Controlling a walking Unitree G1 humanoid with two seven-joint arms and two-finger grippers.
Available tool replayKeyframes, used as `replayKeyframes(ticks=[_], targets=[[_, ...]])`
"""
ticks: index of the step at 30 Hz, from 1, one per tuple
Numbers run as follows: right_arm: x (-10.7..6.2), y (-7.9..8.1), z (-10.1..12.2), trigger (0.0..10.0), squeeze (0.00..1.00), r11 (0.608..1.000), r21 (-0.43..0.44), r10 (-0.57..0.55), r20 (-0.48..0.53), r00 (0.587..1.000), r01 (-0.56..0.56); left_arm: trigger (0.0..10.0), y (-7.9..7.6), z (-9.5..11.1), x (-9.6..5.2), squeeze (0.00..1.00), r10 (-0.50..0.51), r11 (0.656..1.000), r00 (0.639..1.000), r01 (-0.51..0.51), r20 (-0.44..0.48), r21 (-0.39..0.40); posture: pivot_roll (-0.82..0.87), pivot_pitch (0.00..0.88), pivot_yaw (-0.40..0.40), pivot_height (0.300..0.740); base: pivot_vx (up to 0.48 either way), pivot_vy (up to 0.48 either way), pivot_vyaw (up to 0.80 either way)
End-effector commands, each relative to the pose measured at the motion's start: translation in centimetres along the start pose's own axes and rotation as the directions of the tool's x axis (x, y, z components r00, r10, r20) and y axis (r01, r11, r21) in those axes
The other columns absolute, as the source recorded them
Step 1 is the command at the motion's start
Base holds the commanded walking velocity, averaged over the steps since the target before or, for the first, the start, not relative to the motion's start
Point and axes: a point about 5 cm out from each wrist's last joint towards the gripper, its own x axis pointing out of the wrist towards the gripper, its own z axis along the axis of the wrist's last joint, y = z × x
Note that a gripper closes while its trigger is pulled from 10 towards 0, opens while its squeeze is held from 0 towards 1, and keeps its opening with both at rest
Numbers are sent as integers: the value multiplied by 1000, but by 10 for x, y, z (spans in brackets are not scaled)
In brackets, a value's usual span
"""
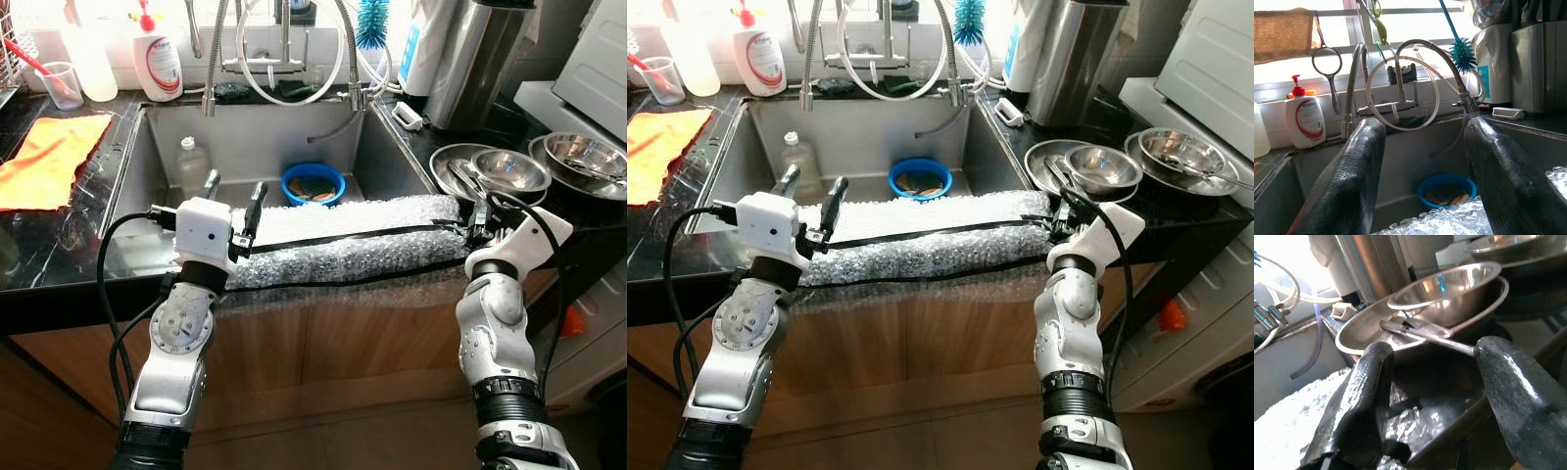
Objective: Kitchen organization
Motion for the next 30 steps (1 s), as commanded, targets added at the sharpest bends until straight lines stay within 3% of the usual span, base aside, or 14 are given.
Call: replayKeyframes(ticks=[1,2,3,5,6,7,9,19,20,22,23,25,29,30], targets=[[3,4,2,10000,0,1000,16,8,-5,1000,-8,10000,-1,2,3,0,-6,1000,1000,6,1,-3,44,0,-67,740,0,0,0],[3,4,2,10000,0,1000,17,9,-4,1000,-8,10000,-1,2,3,0,-5,1000,1000,5,1,-2,44,0,-67,740,0,0,0],[4,4,2,4196,0,1000,18,10,-4,1000,-10,10000,-1,2,3,0,-4,1000,1000,4,1,-2,44,0,-67,740,0,0,0],[4,5,3,0,0,1000,21,14,-2,1000,-14,10000,-1,2,3,0,-2,1000,1000,2,1,-2,44,0,-68,740,0,0,0],[4,5,3,0,0,1000,20,17,-1,1000,-17,10000,-1,2,3,0,-2,1000,1000,2,2,-3,45,0,-69,740,0,0,0],[4,6,3,2235,0,1000,25,17,3,1000,-17,10000,-1,2,3,0,-2,1000,1000,2,2,-3,44,0,-68,740,0,0,0],[5,5,4,10000,0,999,30,16,8,1000,-16,10000,-1,1,3,0,-2,1000,1000,2,1,-4,43,0,-69,740,0,0,0],[5,7,5,9765,0,999,46,26,18,1000,-27,10000,-1,1,2,0,-4,1000,1000,4,-3,-4,46,0,-69,740,0,0,0],[5,7,5,5255,0,999,47,27,17,999,-28,10000,-1,0,2,0,-4,1000,1000,4,-4,-5,46,0,-70,740,0,0,0],[5,7,5,5255,0,998,51,26,17,1000,-27,10000,-1,1,2,0,-5,1000,1000,5,-4,-5,46,0,-70,740,0,0,0],[5,7,5,0,0,998,48,26,16,1000,-27,10000,-1,0,2,0,-6,1000,1000,6,-5,-5,46,0,-70,740,0,0,0],[5,8,5,0,0,999,47,28,16,999,-28,10000,-1,0,2,0,-7,1000,1000,7,-5,-5,45,0,-70,740,0,0,0],[5,8,4,3529,0,998,47,31,14,999,-32,10000,-1,0,2,0,-7,1000,1000,7,-5,-4,46,0,-69,740,0,0,0],[5,9,4,8157,0,998,47,32,13,999,-33,10000,-1,0,2,0,-6,1000,1000,6,-4,-4,46,0,-68,740,0,0,0]])
